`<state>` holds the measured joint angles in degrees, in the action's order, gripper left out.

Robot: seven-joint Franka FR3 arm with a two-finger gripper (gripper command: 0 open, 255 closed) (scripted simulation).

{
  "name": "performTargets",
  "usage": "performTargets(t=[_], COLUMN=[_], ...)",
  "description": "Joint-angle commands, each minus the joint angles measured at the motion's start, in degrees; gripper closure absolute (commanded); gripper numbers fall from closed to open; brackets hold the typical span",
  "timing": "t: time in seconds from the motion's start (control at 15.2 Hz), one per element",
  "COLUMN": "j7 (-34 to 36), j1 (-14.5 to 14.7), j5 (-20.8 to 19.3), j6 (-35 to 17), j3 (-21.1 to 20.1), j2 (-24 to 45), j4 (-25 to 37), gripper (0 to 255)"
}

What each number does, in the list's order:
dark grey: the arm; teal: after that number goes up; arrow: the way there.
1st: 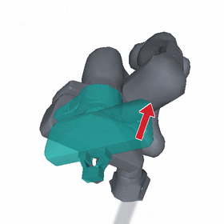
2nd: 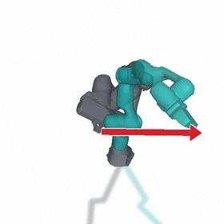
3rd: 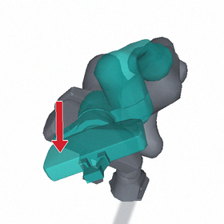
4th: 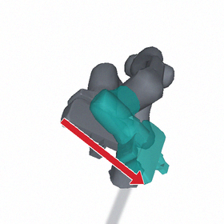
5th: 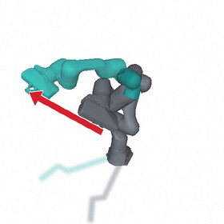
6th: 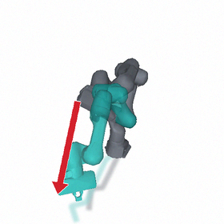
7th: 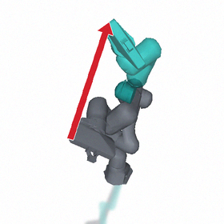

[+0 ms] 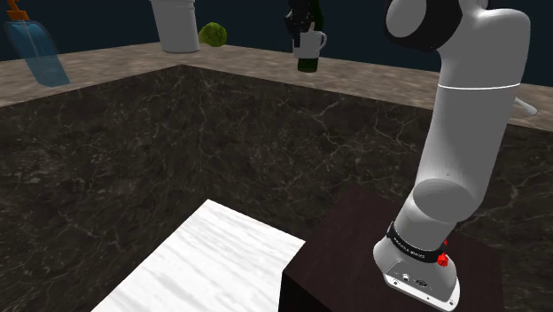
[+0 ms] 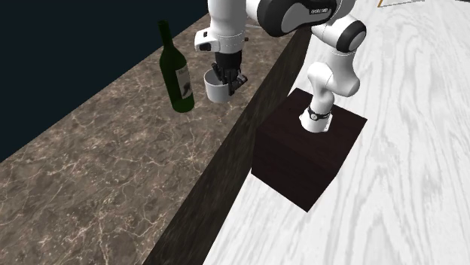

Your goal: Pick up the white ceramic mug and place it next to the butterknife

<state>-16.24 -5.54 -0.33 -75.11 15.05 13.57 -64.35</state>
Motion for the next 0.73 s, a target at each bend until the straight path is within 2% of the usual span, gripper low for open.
performTargets(t=[0.0,0.33,0.66], j7=[-0.6,-3.0,-5.9], j1=[-0.1,-0.7,-2.1], j5=[-0.6,-3.6,-6.4], j6=[-0.3,-2.9,-3.5], j3=[0.2,1.4,2.6], j2=[-2.2,-13.2,-22.2], j4=[-2.5,-15.5,-24.5], gripper=[255,255,255])
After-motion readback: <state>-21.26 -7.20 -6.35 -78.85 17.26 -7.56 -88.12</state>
